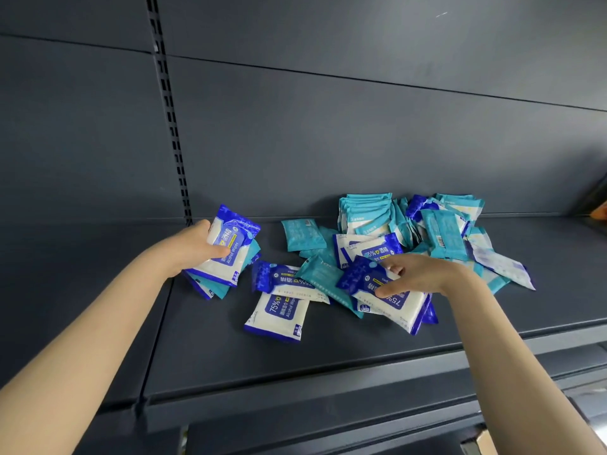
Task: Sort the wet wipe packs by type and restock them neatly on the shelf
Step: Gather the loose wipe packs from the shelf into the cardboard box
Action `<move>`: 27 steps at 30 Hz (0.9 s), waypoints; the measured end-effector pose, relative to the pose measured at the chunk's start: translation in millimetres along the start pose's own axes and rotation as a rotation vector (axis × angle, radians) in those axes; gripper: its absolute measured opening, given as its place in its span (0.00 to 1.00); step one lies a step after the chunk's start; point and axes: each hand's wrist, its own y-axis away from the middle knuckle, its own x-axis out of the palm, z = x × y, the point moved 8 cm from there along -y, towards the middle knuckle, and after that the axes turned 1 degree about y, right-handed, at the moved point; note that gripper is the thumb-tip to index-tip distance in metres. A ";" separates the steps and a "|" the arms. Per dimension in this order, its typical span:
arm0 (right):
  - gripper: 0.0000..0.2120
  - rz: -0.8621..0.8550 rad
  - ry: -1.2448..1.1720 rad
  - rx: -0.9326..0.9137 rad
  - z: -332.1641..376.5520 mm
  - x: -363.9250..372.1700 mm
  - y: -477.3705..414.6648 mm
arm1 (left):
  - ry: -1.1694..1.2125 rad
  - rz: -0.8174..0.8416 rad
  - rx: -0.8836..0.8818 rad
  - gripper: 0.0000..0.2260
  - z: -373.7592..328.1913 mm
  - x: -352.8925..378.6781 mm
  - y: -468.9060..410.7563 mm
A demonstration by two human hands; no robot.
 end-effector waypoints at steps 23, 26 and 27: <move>0.10 -0.507 -1.783 -0.093 -102.9 -8.2 84.6 | 1.214 0.408 0.009 0.11 -164.7 134.8 73.5; 0.15 -0.556 -1.892 -0.020 -164.3 4.6 128.7 | 1.173 0.493 0.005 0.08 -210.9 202.5 95.6; 0.17 -0.583 -1.929 0.012 -186.8 11.4 145.1 | 1.176 0.527 -0.011 0.09 -225.1 228.8 102.9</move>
